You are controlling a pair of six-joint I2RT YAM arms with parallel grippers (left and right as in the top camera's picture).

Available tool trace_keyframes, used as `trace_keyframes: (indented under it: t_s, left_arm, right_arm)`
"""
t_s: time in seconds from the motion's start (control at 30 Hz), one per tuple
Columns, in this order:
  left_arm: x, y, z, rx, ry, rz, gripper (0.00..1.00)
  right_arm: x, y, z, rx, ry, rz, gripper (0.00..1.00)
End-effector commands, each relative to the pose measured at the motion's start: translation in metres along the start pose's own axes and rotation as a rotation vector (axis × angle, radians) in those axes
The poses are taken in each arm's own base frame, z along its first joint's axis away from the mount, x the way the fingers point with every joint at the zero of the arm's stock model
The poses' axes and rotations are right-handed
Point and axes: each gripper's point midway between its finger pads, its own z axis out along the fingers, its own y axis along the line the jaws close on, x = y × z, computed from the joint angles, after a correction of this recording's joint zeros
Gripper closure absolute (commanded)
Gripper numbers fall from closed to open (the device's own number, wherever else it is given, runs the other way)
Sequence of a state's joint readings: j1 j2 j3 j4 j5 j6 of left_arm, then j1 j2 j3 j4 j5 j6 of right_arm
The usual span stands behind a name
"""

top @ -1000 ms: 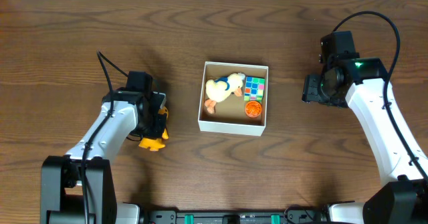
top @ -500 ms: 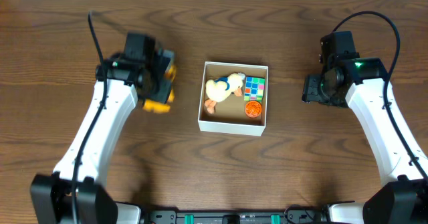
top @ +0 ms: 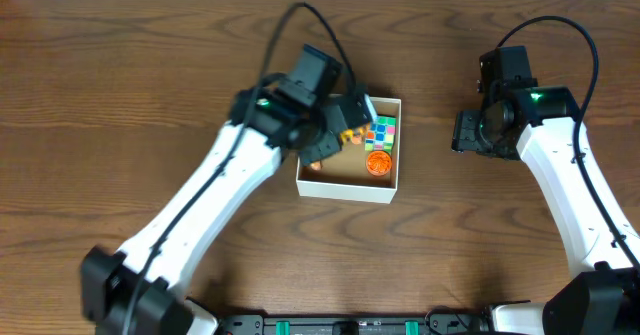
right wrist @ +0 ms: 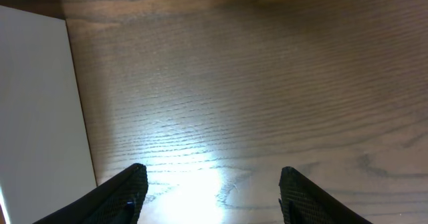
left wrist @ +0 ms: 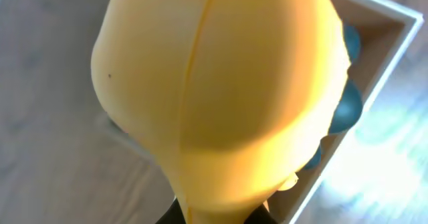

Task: Pack container
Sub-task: 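Lower the yellow dog into the box beside the duck and release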

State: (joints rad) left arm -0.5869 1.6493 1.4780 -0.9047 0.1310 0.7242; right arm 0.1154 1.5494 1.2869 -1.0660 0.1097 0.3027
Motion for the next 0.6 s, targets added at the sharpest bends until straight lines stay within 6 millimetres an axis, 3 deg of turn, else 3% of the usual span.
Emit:
trace_keyframes:
  t_s: [0.0, 0.27, 0.57]
  left_arm:
    - [0.007, -0.017, 0.029, 0.088, 0.068, 0.051, 0.94]
    - [0.027, -0.031, 0.077, 0.184, 0.188, 0.034, 0.94]
    - [0.033, -0.043, 0.093, 0.204, 0.252, -0.128, 0.94]
  right_arm:
    - [-0.003, -0.001, -0.003, 0.010, -0.015, -0.004, 0.34]
    - [-0.003, -0.001, -0.003, 0.010, -0.014, -0.005, 0.34]
    - [-0.003, -0.001, -0.003, 0.010, -0.014, -0.005, 0.34]
